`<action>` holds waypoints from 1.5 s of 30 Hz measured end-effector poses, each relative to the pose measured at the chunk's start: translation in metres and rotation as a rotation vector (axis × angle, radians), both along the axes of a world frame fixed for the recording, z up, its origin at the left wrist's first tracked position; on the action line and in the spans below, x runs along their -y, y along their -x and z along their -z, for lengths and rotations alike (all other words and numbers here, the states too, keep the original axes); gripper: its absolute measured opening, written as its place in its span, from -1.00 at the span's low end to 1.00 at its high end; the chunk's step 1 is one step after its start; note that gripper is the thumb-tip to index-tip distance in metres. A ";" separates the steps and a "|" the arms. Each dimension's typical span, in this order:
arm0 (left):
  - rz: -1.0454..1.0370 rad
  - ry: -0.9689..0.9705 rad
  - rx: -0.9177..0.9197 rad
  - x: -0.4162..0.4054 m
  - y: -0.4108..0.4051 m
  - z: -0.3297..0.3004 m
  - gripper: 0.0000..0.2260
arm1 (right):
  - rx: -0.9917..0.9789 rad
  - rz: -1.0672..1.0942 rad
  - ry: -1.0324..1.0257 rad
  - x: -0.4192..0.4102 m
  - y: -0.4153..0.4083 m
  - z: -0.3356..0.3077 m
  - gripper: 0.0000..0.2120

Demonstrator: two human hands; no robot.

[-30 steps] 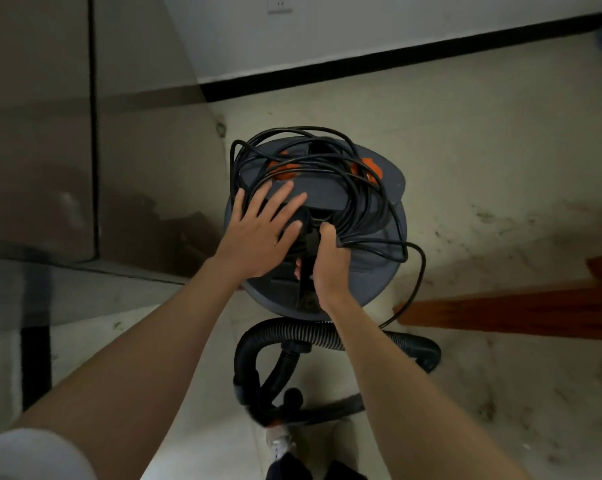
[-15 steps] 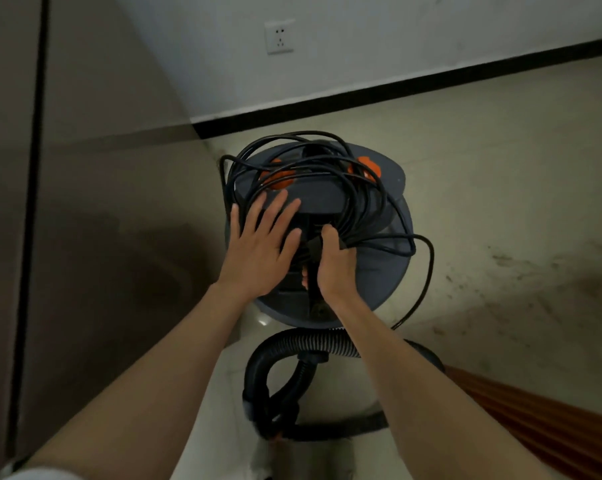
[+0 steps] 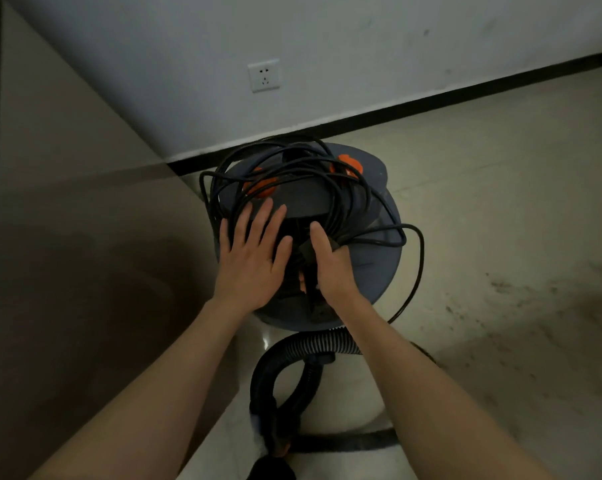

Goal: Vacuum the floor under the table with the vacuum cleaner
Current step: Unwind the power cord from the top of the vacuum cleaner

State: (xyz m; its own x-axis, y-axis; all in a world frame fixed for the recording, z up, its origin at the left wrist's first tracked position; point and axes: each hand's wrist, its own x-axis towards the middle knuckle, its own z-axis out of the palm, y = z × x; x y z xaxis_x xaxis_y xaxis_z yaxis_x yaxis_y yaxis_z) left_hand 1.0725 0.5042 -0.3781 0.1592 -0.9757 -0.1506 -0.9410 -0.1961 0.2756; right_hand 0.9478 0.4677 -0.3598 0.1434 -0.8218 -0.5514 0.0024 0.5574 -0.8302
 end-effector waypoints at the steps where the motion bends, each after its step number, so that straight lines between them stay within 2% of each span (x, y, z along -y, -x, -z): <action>1: -0.004 -0.003 -0.005 0.008 -0.004 0.001 -0.39 | -0.002 0.002 0.001 0.010 -0.004 -0.002 -0.77; 3: -0.016 -0.023 -0.013 0.021 -0.010 0.001 -0.38 | -0.012 -0.022 -0.010 0.026 -0.012 -0.004 -0.78; 7: -0.058 -0.012 -0.007 0.050 -0.019 0.003 -0.38 | -0.029 -0.084 0.011 0.063 -0.022 0.005 -0.60; 15: -0.127 -0.032 -0.021 0.094 -0.024 0.002 -0.37 | -0.018 -0.217 -0.041 0.114 -0.025 0.024 -0.44; 24: -0.174 -0.108 -0.044 0.136 -0.038 -0.003 -0.41 | -0.066 -0.258 -0.061 0.158 -0.040 0.019 -0.46; 33: -0.152 -0.078 -0.045 0.173 -0.070 -0.001 -0.41 | -0.092 -0.228 -0.053 0.195 -0.073 0.016 -0.53; 38: -0.149 -0.053 -0.054 0.181 -0.077 -0.001 -0.45 | -0.094 -0.213 -0.081 0.204 -0.082 0.009 -0.64; 41: -0.140 -0.023 -0.032 0.183 -0.080 0.002 -0.47 | -0.067 -0.267 -0.148 0.209 -0.083 0.006 -0.60; 45: -0.142 -0.121 -0.035 0.185 -0.082 -0.004 -0.39 | -0.118 -0.399 -0.237 0.206 -0.077 -0.011 -0.47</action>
